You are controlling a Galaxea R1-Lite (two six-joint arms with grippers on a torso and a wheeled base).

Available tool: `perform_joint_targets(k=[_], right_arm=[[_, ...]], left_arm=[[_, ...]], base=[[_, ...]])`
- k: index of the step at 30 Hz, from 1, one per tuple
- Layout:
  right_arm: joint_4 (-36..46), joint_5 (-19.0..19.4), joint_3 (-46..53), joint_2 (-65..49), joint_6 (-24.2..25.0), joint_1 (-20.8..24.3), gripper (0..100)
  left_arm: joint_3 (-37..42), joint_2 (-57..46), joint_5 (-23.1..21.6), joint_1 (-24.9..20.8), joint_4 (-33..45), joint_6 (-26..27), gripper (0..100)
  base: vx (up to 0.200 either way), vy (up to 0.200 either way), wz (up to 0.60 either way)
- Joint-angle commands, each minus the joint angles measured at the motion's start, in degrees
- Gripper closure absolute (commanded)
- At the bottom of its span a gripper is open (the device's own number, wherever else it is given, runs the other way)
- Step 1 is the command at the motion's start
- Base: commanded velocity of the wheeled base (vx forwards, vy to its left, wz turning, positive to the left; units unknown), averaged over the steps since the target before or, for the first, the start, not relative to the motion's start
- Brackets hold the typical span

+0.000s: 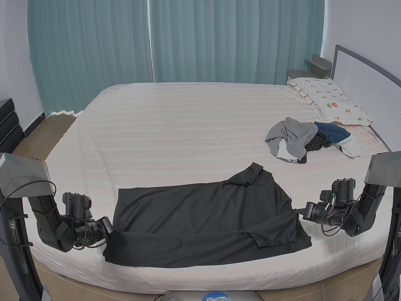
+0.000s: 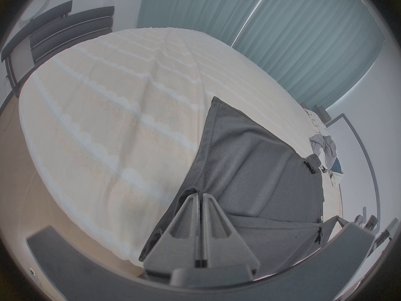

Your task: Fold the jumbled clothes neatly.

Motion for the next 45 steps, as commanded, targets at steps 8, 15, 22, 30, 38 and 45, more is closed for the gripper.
perform_joint_targets(k=[8, 15, 22, 30, 38, 45], right_arm=[[-1.1, 0.8, -0.5, 1.8, 5.0, 0.6, 0], [-6.7, 3.4, -0.8, 3.8, 15.6, -1.0, 0], [-8.0, 5.8, -1.1, 4.7, 21.9, -1.6, 0], [-14.6, 5.9, 0.9, 6.2, 25.0, -1.6, 0], [-15.2, 5.9, 1.1, 6.2, 24.9, -1.5, 0], [-15.2, 5.9, 1.1, 6.3, 24.9, -1.3, 0]], left_arm=[[-1.3, 1.8, -0.2, 0.1, 0.0, -1.6, 0], [-2.1, 1.0, -0.1, 0.1, 0.0, -6.7, 0], [-1.3, -3.1, -2.4, 0.6, -0.1, -12.9, 0], [-2.1, -2.6, -3.6, 0.5, -0.1, -13.5, 0], [-7.1, -2.5, -3.0, 0.5, 0.0, -15.3, 0], [-15.9, 0.0, -0.6, 0.6, 0.6, -15.0, 0]], base=[[0.0, 0.0, 0.0], [0.0, 0.0, 0.0], [0.0, 0.0, 0.0], [0.125, 0.0, 0.0], [0.0, 0.0, 0.0], [0.0, 0.0, 0.0]])
